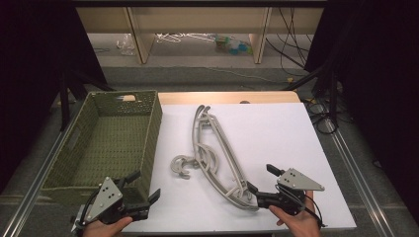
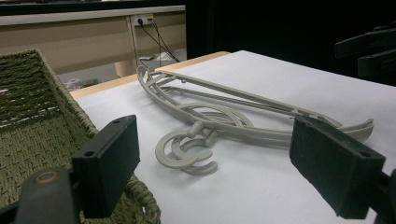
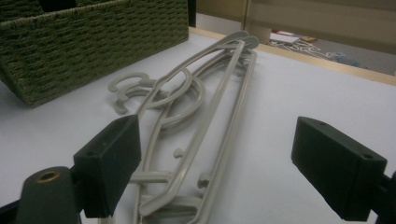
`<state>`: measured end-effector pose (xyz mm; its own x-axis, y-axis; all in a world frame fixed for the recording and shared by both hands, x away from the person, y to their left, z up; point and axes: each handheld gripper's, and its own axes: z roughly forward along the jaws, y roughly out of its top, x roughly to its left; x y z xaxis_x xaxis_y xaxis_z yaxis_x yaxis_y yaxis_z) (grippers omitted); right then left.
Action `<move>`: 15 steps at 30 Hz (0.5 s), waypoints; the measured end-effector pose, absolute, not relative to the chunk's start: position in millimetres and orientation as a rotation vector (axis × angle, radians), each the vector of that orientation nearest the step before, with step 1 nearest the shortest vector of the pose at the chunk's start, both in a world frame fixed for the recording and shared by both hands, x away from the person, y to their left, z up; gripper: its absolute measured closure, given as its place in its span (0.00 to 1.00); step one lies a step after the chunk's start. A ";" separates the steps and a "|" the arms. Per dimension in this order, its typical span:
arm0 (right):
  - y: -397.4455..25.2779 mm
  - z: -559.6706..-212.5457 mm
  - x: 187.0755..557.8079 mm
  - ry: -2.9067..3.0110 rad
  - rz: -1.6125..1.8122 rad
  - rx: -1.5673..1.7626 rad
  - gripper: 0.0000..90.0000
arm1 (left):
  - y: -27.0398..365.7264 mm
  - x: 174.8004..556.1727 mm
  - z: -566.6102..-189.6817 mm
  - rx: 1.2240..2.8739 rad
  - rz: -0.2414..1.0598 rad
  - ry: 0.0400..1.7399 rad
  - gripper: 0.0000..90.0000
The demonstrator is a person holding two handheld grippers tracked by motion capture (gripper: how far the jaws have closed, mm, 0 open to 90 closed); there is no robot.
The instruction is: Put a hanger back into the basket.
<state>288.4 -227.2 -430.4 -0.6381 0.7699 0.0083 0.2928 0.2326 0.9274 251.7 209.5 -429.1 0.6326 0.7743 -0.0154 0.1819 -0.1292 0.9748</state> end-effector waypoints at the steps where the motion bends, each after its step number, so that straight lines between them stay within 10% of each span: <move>1: -226.9 -430.0 288.0 2.071 1.381 0.979 0.19 | 209.4 251.6 -429.1 1.655 0.614 0.798 0.18; 15: -195.6 -434.7 297.4 2.274 1.279 0.888 0.18 | 209.5 252.2 -429.1 1.662 0.609 0.802 0.18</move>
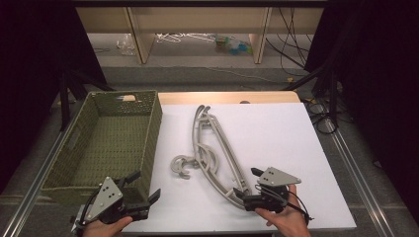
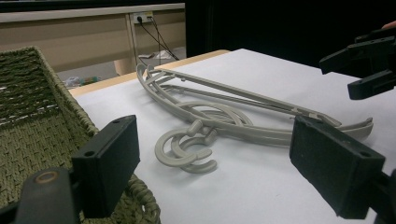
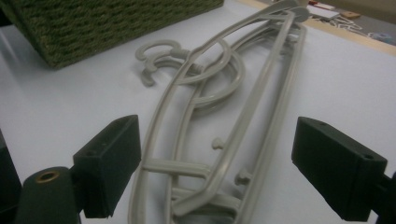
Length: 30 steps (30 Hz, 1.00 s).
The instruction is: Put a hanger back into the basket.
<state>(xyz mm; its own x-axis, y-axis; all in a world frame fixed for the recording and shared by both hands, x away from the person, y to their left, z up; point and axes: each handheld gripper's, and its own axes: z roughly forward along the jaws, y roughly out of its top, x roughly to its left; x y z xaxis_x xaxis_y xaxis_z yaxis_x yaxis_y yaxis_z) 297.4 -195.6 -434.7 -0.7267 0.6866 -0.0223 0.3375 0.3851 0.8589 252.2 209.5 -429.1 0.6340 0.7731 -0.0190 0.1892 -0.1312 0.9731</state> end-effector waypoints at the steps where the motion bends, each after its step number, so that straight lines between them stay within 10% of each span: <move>1: -195.6 -434.7 297.4 2.274 1.279 0.888 0.18 | 209.6 252.2 -429.2 1.663 0.610 0.802 0.18; 30: -91.1 -451.6 345.3 2.647 0.892 0.802 0.52 | 207.8 253.0 -429.9 1.681 0.608 0.793 0.18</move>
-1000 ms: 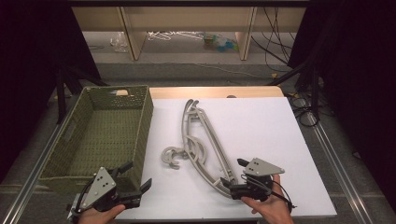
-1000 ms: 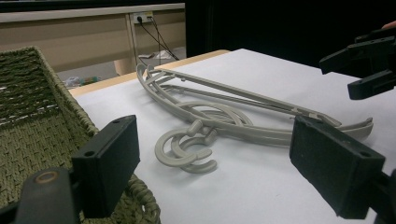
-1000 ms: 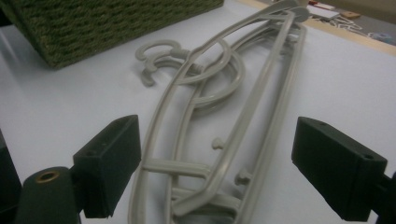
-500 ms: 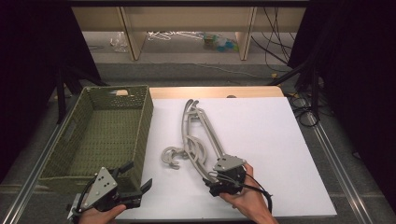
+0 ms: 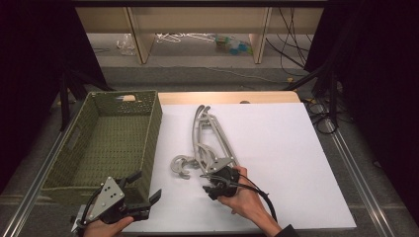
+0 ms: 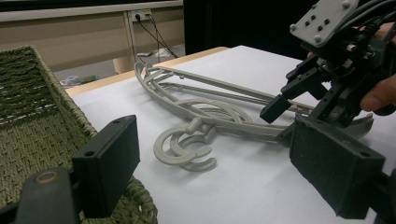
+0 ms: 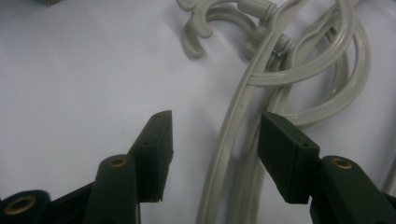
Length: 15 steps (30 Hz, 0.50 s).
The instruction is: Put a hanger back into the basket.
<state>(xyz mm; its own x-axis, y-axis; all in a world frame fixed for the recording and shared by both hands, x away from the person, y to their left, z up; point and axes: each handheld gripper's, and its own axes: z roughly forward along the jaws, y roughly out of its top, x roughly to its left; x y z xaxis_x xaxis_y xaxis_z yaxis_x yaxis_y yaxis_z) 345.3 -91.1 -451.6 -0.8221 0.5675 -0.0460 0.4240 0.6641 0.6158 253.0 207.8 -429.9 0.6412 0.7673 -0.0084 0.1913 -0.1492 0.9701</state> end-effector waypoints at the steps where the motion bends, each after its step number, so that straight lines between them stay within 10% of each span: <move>1: -91.1 -451.6 345.3 2.647 0.892 0.802 0.52 | 207.8 253.0 -429.9 1.681 0.608 0.793 0.18; 15: -76.1 -457.6 359.8 2.671 0.863 0.908 0.59 | 207.4 252.7 -430.0 1.683 0.602 0.790 0.18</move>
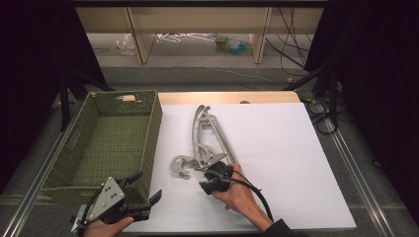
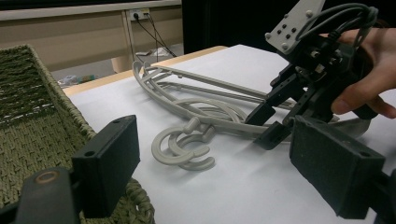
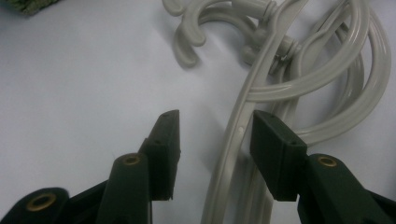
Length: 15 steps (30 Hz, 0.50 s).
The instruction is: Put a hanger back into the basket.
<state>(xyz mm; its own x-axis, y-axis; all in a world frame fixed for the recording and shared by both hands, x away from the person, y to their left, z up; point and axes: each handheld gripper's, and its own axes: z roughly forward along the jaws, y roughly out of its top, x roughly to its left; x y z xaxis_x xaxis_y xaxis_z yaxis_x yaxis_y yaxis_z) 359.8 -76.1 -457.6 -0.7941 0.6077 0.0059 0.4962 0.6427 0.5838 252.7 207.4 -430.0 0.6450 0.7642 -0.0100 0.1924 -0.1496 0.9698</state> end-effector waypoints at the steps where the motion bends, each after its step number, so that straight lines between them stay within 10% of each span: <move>1: -74.0 -457.8 361.3 2.669 0.859 0.918 0.59 | 207.4 252.8 -430.2 1.684 0.601 0.793 0.18; 15: -68.0 -461.2 372.0 2.708 0.777 1.009 0.80 | 205.9 252.9 -430.9 1.687 0.584 0.790 0.18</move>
